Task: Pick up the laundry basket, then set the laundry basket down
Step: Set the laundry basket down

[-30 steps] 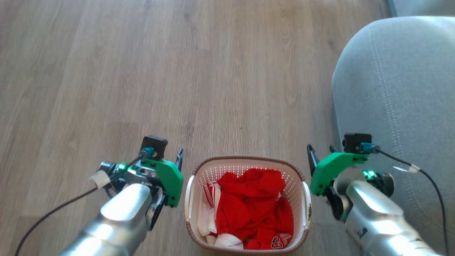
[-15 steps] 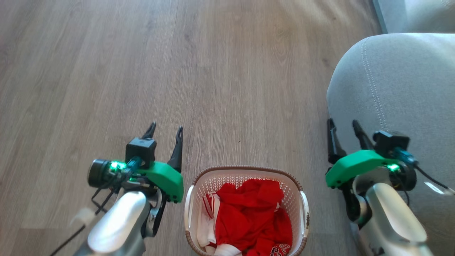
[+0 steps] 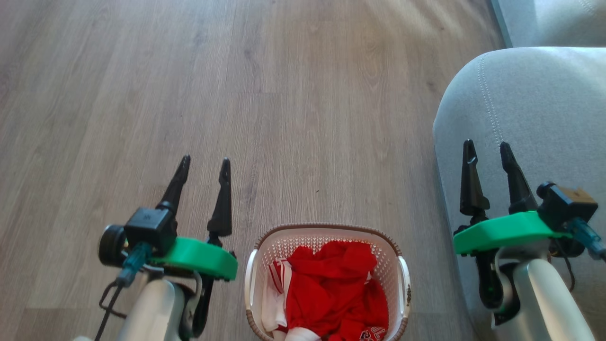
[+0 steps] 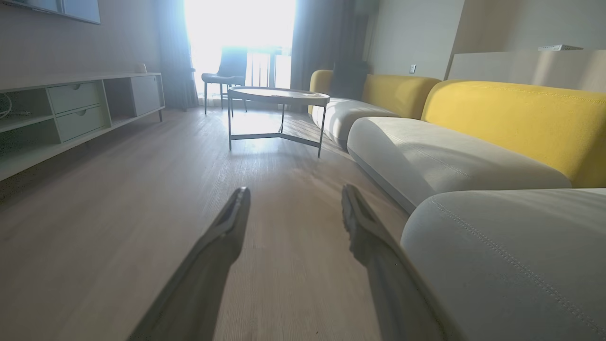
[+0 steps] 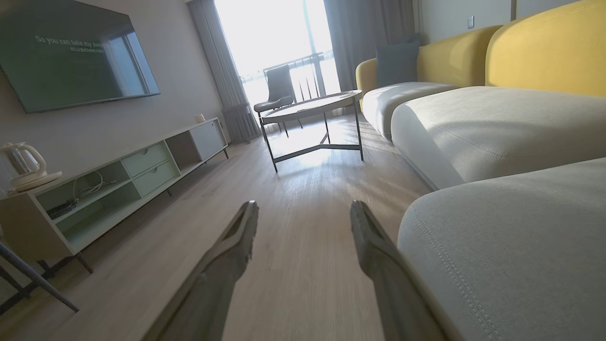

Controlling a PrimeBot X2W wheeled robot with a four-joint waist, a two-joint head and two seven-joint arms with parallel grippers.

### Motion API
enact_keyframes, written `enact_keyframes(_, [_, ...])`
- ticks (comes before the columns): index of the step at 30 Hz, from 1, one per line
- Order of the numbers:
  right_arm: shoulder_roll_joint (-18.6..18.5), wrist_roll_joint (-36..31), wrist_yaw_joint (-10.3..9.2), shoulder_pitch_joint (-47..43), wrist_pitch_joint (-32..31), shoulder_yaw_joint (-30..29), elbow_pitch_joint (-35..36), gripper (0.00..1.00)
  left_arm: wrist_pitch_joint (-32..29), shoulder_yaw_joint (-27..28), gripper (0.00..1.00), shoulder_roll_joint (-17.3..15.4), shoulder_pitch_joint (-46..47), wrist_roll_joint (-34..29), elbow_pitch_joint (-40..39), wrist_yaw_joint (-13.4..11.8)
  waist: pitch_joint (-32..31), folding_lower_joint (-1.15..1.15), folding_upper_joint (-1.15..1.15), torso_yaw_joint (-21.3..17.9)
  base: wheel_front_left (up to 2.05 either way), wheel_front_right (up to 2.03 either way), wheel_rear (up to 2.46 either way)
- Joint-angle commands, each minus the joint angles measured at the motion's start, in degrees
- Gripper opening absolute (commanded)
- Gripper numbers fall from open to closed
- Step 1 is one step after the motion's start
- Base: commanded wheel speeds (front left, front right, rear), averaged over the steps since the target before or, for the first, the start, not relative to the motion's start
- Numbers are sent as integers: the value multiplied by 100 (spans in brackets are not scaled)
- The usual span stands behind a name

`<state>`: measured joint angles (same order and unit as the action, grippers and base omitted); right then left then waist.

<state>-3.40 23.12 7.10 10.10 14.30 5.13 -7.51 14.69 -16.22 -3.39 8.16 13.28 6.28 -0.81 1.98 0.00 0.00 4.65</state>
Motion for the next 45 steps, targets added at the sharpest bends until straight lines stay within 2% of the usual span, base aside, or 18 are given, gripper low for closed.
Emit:
enact_keyframes(1, [51, -138, 39, 49, 70, 122, 343, 100, 30, 262, 100, 13, 85, -77, -244, 144, -3, 0, 0, -10, 0, 0, 0])
enact_keyframes(5, [52, -240, 39, -184, 70, 116, 423, 100, 30, 334, 100, 46, -129, -1, -188, 342, -19, 0, 0, -27, 0, 0, 0])
enact_keyframes(22, [52, -413, 39, -409, 70, 61, 356, 100, 30, 244, 100, 50, -294, 123, -116, 245, 79, 0, 0, -63, 0, 0, 0])
enact_keyframes(45, [52, -448, 39, -336, 70, 67, 349, 100, 30, 314, 100, 51, -279, 262, -145, 315, 106, 0, 0, -49, 0, 0, 0])
